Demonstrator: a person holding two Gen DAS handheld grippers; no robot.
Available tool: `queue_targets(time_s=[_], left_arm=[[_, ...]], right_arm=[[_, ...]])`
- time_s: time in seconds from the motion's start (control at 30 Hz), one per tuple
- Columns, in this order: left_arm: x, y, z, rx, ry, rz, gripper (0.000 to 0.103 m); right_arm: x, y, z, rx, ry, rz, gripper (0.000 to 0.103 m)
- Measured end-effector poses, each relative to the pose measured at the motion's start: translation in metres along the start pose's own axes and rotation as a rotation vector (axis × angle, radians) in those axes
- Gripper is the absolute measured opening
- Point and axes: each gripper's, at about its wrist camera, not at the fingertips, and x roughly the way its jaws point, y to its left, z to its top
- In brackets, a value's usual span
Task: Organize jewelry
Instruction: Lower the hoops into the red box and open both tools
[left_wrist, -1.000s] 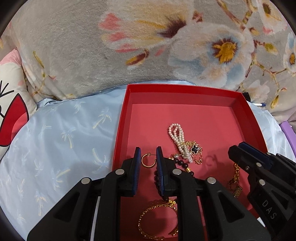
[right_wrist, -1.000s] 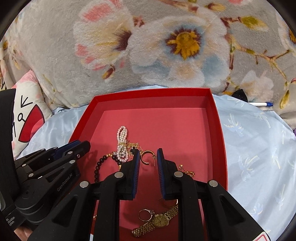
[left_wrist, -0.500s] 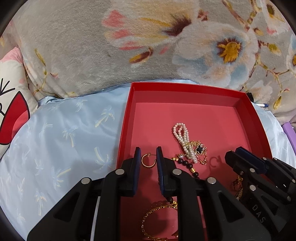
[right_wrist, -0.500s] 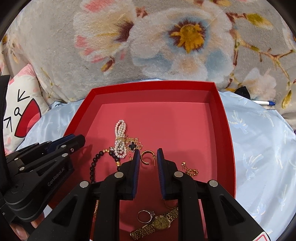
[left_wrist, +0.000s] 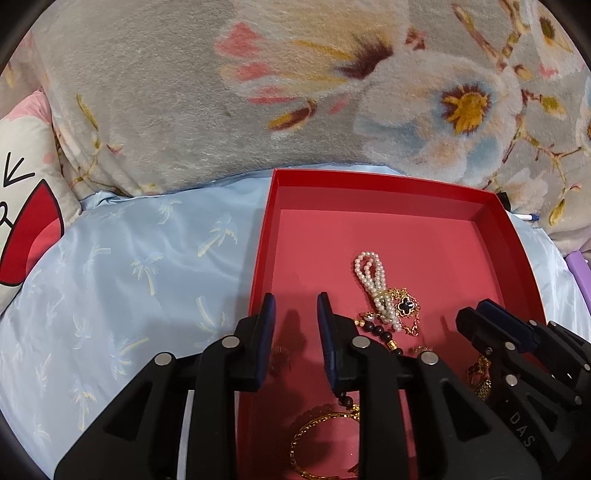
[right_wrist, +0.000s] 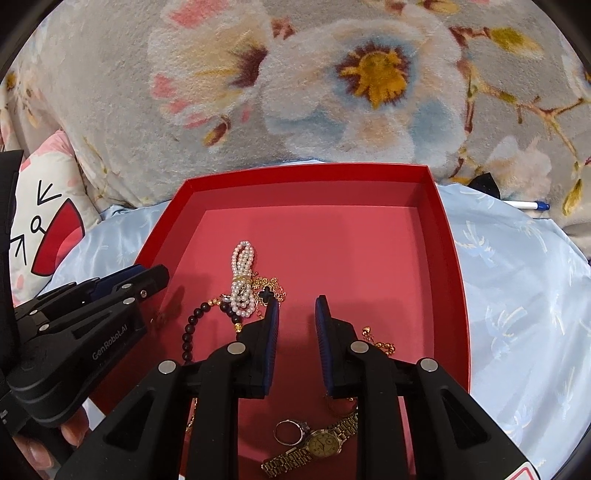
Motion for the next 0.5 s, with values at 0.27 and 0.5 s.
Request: queue_targets(time_s=[0.27, 0.5], left_arm=[[-0.012, 0.014, 0.005, -0.039, -0.014, -0.031, 0.022], [-0.035, 0.023, 0.008, -0.053, -0.054, -0.040, 0.022]], right_arm=[[-0.017, -0.001, -0.009, -0.002, -0.016, -0.009, 0.031], [-0.032, -0.008, -0.019, 0.015, -0.022, -0.011, 0.036]])
